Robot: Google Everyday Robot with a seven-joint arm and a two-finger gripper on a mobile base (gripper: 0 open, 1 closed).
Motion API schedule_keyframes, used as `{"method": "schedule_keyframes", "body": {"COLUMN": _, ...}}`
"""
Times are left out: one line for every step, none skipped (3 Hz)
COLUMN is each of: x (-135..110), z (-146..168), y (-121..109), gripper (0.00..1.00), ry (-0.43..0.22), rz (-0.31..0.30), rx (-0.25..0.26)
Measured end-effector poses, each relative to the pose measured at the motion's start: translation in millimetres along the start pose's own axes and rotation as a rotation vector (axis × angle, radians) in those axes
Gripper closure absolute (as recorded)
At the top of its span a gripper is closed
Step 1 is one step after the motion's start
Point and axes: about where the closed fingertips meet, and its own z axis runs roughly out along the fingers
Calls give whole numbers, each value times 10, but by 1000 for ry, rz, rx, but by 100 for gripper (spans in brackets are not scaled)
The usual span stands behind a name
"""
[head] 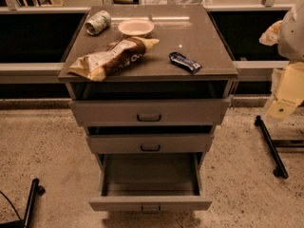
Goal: Place rxbar blueberry into bottom drawer
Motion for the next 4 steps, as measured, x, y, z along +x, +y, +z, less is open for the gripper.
{"method": "schedule_keyframes", "body": {"x": 0, "z": 0, "y": 0, "gripper": 0, "ry": 0, "rz": 0, "rx": 0}}
{"method": "schedule_keyframes", "body": {"x": -112, "z": 51, "y": -154, "gripper": 0, "ry": -35, "rz": 25, "rx": -7}}
{"method": "schedule_keyframes", "body": {"x": -448, "z": 185, "y": -587, "gripper": 0, "ry": -130, "rz": 62, "rx": 0}}
{"method": "schedule_keyframes", "body": {"x": -809, "z": 460, "y": -1013, "gripper": 0, "ry": -205, "rz": 68, "rx": 24}}
